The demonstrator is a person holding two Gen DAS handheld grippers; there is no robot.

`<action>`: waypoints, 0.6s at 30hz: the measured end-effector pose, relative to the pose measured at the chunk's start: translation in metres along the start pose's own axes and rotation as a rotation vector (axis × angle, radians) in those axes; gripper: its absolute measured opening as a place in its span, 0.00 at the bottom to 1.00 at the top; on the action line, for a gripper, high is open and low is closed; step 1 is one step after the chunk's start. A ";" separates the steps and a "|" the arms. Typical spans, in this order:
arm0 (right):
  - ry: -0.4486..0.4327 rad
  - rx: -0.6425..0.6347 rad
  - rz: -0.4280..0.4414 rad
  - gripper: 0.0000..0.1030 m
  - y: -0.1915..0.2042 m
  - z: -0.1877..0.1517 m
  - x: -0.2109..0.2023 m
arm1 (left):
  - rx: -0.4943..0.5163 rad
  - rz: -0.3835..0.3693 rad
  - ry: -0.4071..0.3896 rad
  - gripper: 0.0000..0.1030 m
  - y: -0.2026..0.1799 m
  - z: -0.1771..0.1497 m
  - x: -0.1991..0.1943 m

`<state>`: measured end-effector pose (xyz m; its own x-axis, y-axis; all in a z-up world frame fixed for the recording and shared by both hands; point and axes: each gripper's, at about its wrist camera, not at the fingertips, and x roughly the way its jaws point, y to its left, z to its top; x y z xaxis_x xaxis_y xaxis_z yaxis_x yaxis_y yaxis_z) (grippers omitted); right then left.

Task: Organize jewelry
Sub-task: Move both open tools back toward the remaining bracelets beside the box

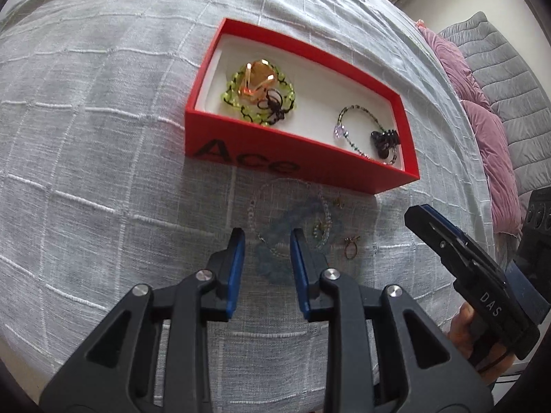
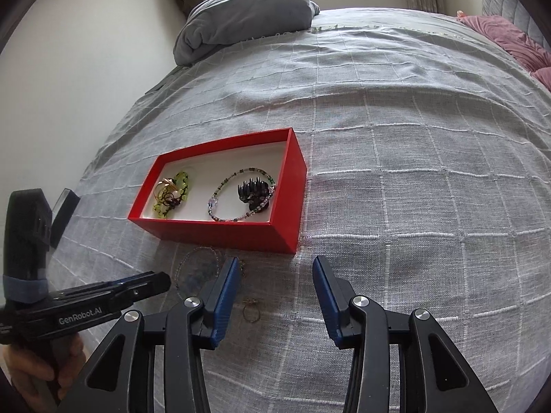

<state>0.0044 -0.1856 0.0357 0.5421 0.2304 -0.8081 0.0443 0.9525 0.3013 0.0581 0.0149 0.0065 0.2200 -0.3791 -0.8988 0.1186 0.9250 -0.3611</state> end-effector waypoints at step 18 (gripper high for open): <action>0.015 0.006 0.001 0.44 -0.002 0.000 0.001 | -0.005 0.066 -0.003 0.16 -0.013 -0.005 0.015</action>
<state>0.0044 -0.1875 0.0343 0.5299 0.2339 -0.8152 0.0494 0.9511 0.3050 0.0549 -0.0024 -0.0041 0.2303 -0.3175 -0.9198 0.0986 0.9480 -0.3026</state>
